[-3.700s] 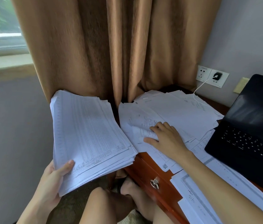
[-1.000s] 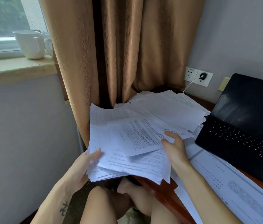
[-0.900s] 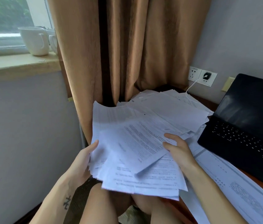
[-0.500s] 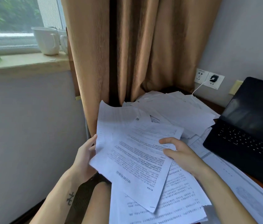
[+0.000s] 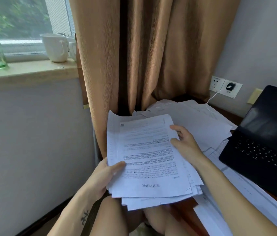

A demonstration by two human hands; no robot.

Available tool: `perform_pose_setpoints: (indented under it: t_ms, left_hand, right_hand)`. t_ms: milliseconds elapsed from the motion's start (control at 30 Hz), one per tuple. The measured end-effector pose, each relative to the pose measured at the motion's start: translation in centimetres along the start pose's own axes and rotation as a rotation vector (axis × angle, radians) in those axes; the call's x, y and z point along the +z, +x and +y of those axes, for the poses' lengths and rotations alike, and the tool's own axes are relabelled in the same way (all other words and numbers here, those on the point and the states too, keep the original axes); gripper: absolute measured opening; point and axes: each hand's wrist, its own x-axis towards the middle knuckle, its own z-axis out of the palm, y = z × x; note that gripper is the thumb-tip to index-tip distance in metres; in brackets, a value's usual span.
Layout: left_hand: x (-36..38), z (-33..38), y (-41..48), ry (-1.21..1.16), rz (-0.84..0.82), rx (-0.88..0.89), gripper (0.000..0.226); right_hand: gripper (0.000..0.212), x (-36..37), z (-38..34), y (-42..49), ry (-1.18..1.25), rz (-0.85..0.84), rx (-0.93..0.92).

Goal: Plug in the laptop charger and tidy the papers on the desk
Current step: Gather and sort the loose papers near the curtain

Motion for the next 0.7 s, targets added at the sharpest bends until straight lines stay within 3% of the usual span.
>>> perform_pose_setpoints:
  t_ms: [167,400,700]
  left_hand:
    - [0.5,-0.2,-0.2,-0.019,-0.009,0.011,0.034]
    - [0.8,-0.5,0.0,-0.074,0.052,-0.042,0.025]
    - [0.6,-0.4,0.7,-0.070,0.075,-0.055,0.027]
  right_hand:
    - [0.046,2.5,0.8,1.0,0.014,0.062,-0.029]
    - [0.045,5.1,0.8,2.2,-0.177,0.116,-0.155]
    - [0.037,4.2,1.7,4.0,-0.259,0.168,-0.226]
